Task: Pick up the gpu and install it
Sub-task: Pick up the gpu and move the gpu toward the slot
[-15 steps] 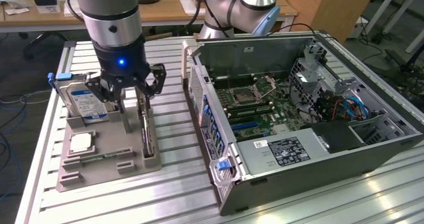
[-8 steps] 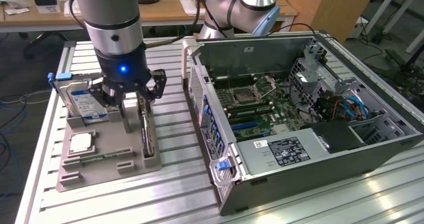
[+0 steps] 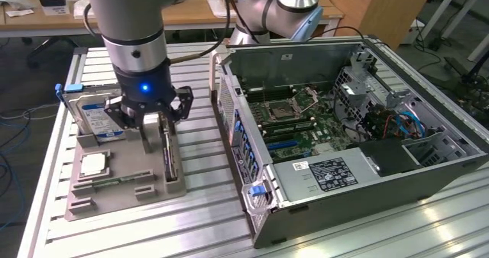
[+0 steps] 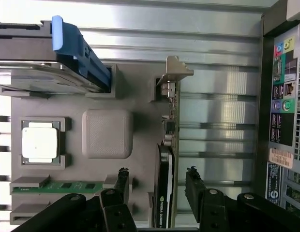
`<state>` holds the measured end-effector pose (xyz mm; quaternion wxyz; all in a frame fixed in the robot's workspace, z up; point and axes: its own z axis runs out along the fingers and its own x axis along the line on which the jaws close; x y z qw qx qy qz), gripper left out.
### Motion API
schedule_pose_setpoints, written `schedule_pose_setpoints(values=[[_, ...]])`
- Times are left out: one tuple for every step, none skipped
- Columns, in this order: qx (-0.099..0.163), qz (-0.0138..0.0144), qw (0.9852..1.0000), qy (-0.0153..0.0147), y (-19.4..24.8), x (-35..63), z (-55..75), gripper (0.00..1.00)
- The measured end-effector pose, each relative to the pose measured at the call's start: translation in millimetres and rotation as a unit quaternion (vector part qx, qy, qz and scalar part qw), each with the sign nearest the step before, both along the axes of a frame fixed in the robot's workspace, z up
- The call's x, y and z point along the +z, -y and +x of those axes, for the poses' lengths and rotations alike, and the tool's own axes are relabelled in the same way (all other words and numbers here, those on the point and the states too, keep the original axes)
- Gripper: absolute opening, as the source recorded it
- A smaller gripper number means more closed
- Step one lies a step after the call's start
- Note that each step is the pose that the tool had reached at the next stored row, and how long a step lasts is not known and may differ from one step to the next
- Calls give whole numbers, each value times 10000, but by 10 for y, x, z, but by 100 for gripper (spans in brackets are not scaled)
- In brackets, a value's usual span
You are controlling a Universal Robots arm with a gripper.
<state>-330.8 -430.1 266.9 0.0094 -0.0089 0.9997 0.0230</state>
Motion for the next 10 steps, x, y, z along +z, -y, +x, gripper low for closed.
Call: schedule_pose_setpoints(values=[[-1,0,10000,0,0,-18,2,59],[-1,0,10000,0,-1,-36,3,59],[-1,0,10000,1,-1,-55,4,59],[-1,0,10000,0,0,-72,4,59],[-2,0,10000,0,0,-90,5,59],[-3,1,10000,0,0,-104,5,59],[-4,1,10000,1,0,-121,7,59],[-5,0,10000,0,0,-138,7,59],[-6,0,10000,0,0,-156,7,59],[-6,0,10000,0,0,-174,6,59]])
